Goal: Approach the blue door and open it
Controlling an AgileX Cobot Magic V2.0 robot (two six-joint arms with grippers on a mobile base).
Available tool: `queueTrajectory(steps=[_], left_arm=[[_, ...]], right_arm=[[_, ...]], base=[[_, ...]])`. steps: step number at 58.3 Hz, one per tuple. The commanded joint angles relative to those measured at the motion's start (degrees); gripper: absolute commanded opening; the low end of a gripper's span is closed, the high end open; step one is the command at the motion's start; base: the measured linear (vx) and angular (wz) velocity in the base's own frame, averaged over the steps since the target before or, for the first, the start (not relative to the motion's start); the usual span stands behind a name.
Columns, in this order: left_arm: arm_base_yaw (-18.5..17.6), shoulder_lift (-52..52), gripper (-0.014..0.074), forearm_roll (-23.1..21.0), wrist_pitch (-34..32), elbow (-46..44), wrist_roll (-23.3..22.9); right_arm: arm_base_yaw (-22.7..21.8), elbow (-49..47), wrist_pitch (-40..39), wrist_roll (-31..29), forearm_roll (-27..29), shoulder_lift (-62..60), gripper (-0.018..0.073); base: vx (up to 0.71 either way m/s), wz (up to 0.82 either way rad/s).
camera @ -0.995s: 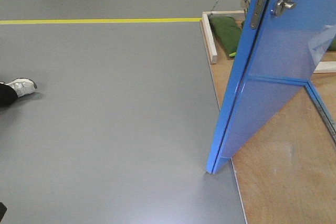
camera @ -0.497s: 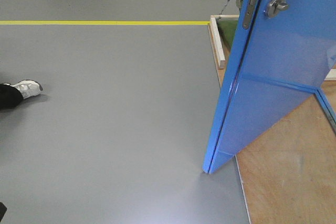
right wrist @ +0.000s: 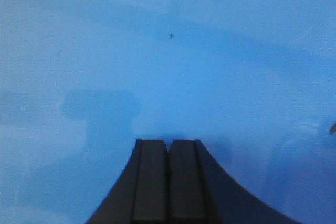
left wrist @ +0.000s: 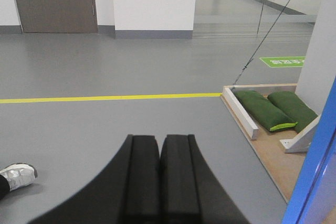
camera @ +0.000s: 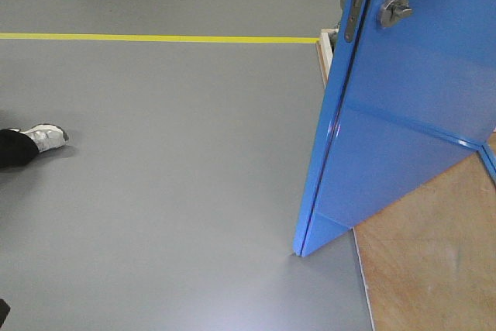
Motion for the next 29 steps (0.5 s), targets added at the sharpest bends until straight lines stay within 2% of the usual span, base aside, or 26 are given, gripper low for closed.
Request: queueTrajectory(steps=[1, 29], left_arm=[[-0.11, -0.81, 0.0073, -0.33, -4.98, -1.41, -0.15], [-0.11, -0.81, 0.0073, -0.33, -4.98, -1.41, -0.15]], right_arm=[[0.49, -1.84, -1.10, -0.68, 0.80, -2.56, -0.0001], [0.49, -1.84, -1.10, -0.68, 0.80, -2.56, -0.0001]], base=[[0.12, 0.04], [0.12, 0.04]])
